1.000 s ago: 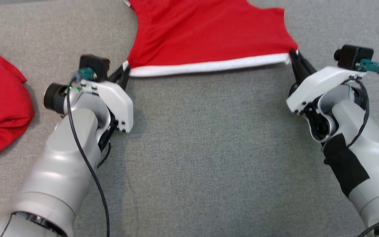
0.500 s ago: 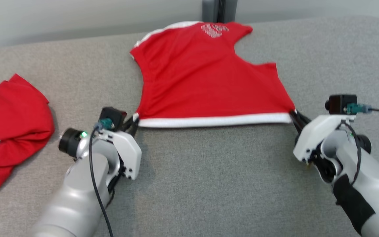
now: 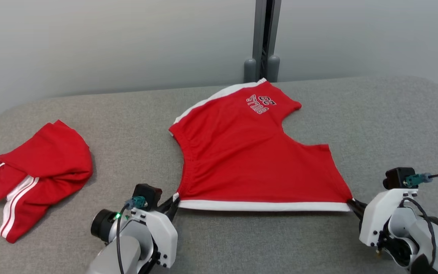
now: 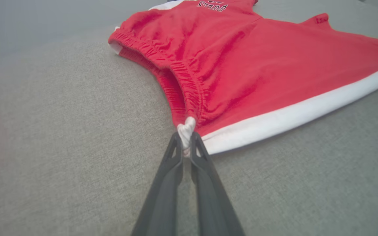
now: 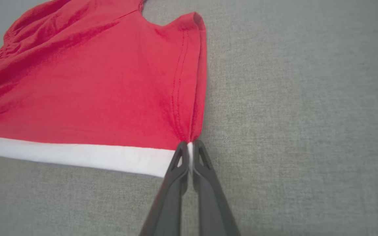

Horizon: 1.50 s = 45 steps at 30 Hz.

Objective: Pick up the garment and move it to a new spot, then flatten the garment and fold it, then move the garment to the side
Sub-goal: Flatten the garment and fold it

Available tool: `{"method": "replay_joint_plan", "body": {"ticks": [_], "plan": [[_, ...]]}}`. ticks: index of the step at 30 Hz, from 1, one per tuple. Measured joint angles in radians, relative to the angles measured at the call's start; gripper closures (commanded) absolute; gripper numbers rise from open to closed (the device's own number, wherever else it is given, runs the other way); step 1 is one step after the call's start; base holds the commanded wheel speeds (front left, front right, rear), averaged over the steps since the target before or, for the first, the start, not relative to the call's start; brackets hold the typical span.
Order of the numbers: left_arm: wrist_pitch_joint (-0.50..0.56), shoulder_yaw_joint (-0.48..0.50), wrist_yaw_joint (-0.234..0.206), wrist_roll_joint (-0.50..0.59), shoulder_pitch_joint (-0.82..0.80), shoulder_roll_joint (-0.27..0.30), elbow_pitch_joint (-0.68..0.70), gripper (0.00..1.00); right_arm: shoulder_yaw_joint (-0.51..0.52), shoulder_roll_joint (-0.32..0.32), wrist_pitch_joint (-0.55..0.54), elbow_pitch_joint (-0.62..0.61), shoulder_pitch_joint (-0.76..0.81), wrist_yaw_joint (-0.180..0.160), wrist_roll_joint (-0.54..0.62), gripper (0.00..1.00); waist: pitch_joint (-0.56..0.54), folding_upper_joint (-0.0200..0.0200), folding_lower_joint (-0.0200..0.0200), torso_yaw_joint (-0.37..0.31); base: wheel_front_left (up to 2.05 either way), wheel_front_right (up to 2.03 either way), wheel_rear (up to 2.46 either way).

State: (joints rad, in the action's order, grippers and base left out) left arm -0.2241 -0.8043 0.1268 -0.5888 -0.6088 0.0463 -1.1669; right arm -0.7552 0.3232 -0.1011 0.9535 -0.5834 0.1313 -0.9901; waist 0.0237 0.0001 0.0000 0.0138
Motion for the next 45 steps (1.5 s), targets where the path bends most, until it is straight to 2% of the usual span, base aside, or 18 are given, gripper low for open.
{"method": "replay_joint_plan", "body": {"ticks": [6, 11, 18, 26, 30, 31, 37, 45], "plan": [[0.049, -0.005, 0.003, -0.128, 0.118, 0.003, 0.135, 1.00, -0.049, 0.100, -0.084, -0.127, 0.062, 0.000, -0.054, 1.00, -0.049, 0.0000, 0.0000, 0.016, 0.00, 0.00, 0.00], [0.066, -0.014, 0.003, -0.184, 0.192, 0.051, 0.228, 1.00, -0.065, 0.168, -0.150, -0.239, 0.121, 0.000, -0.108, 1.00, -0.073, 0.0000, 0.0000, 0.025, 0.00, 0.00, 0.00], [0.095, 0.014, 0.003, -0.267, 0.293, 0.084, 0.344, 1.00, -0.060, 0.243, -0.242, -0.370, 0.200, 0.000, -0.182, 1.00, -0.090, 0.0000, 0.0000, 0.028, 0.00, 0.00, 0.00], [0.215, 0.072, 0.002, -0.421, 0.450, 0.139, 0.578, 1.00, -0.006, 0.331, -0.358, -0.510, 0.318, 0.000, -0.275, 1.00, -0.099, 0.0000, 0.0000, 0.033, 0.00, 0.00, 0.00], [0.269, 0.083, -0.026, -0.461, 0.516, 0.194, 0.702, 1.00, 0.024, 0.365, -0.402, -0.565, 0.372, 0.000, -0.299, 1.00, -0.099, 0.0000, 0.0000, 0.035, 0.00, 0.00, 0.00], [0.299, 0.088, -0.042, -0.488, 0.550, 0.208, 0.772, 1.00, 0.041, 0.380, -0.419, -0.592, 0.398, 0.000, -0.314, 1.00, -0.098, 0.0000, 0.0000, 0.037, 0.00, 0.00, 0.00], [0.382, 0.110, -0.118, -0.562, 0.628, 0.253, 0.968, 1.00, 0.106, 0.420, -0.454, -0.681, 0.460, 0.000, -0.338, 1.00, -0.086, 0.0000, 0.0000, 0.043, 0.00, 0.00, 0.00], [0.474, 0.145, -0.235, -0.628, 0.632, 0.272, 1.100, 1.00, 0.212, 0.405, -0.475, -0.755, 0.447, 0.000, -0.300, 1.00, -0.043, 0.0000, 0.0000, 0.055, 0.00, 0.00, 0.00]]}}
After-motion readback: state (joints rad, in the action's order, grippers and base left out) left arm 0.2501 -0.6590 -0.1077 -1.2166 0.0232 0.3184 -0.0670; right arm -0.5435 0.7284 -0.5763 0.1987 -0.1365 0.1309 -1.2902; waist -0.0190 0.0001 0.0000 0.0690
